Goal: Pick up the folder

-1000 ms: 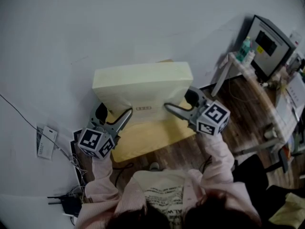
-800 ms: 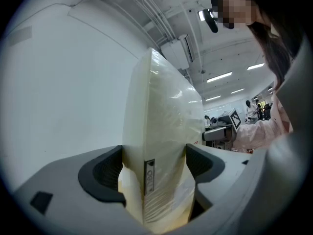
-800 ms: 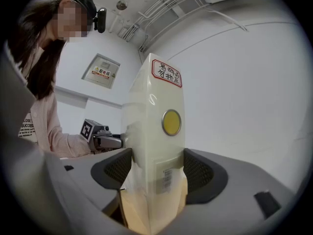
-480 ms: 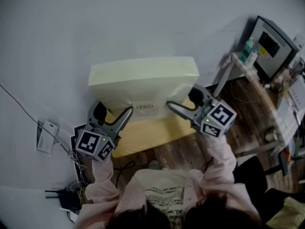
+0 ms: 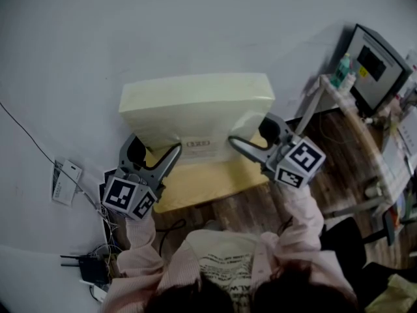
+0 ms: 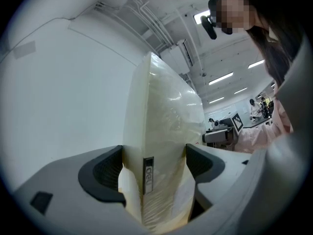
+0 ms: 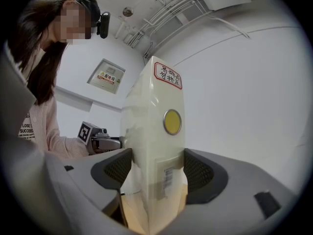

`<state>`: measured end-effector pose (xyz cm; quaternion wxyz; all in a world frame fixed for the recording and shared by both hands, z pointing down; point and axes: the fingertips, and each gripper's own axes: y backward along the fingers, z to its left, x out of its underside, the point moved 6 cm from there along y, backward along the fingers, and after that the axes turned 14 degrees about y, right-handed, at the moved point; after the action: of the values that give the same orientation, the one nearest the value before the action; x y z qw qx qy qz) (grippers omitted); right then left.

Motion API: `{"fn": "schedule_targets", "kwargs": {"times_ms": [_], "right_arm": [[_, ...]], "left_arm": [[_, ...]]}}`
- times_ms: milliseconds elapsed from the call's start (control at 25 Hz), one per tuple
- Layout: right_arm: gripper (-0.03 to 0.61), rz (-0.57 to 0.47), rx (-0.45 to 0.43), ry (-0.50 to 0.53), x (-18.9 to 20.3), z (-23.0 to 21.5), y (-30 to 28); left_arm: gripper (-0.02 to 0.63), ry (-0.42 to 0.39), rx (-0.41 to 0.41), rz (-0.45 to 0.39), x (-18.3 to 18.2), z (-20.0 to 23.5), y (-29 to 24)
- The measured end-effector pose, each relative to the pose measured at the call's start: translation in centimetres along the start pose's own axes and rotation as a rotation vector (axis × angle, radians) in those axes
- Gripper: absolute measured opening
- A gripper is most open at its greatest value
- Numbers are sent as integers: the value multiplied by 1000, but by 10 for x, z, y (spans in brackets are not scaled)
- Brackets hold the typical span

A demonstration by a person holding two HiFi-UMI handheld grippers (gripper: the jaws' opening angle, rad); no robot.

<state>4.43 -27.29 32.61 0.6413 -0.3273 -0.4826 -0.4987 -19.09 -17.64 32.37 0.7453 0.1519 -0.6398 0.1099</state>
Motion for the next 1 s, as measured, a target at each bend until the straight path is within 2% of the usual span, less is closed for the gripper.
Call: {"fn": "schedule_targets", "kwargs": {"times_ms": [1000], "right_arm": [[325, 3, 2, 9, 3, -5, 1]], "left_arm": [[413, -9, -17, -1, 2, -3, -4]]}}
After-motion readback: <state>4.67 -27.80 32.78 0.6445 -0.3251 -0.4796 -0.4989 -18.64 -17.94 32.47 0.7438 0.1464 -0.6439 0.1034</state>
